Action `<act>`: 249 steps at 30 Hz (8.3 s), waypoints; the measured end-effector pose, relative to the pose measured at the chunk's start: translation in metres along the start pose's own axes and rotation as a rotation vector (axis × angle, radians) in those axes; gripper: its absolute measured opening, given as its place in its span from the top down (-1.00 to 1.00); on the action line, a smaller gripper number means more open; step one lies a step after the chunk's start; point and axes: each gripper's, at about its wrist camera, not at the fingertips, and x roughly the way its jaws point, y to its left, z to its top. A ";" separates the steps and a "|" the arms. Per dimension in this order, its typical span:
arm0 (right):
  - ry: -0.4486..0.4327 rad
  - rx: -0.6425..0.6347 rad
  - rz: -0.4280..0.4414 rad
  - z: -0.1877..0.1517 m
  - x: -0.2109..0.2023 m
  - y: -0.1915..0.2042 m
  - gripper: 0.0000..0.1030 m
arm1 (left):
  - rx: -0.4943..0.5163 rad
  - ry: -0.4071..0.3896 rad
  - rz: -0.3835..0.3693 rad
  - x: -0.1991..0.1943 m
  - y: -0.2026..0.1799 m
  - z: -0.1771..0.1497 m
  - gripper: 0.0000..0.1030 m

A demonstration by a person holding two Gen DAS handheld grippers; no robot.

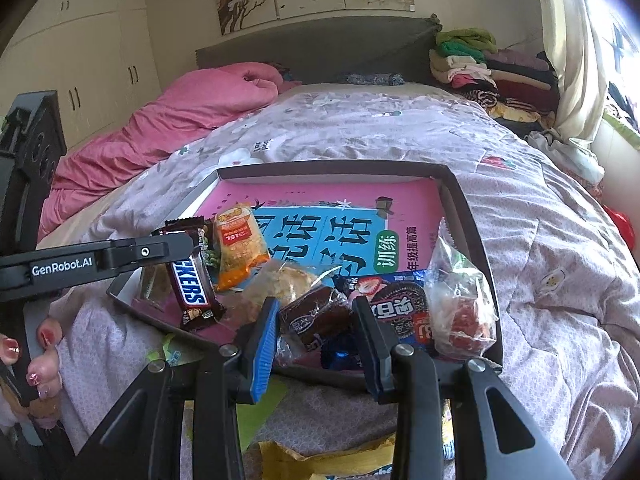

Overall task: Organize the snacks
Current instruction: 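Lower both snacks into the tray and open the left and right tools, then move both open tools back to the snacks beside the tray, then grasp the green milk-tablet bag with the left tool while the right tool grasps the yellow wafer bar, then lift and carry the green bag and yellow wafer bar over the tray, then open the right tool to drop the yellow wafer bar into the tray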

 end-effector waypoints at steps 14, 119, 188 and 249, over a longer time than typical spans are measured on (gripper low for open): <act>0.001 -0.033 0.018 -0.003 -0.006 0.010 0.27 | -0.001 0.002 0.012 -0.001 0.001 0.001 0.65; 0.188 0.389 0.000 -0.056 -0.040 -0.043 -0.05 | 0.155 0.214 -0.029 -0.010 -0.046 -0.062 -0.49; -0.144 0.367 0.125 0.025 -0.038 -0.049 0.50 | 0.056 -0.043 0.000 -0.023 -0.019 -0.003 0.25; -0.008 0.150 0.015 0.020 0.002 -0.015 0.18 | 0.043 -0.005 0.027 -0.006 -0.013 -0.005 0.24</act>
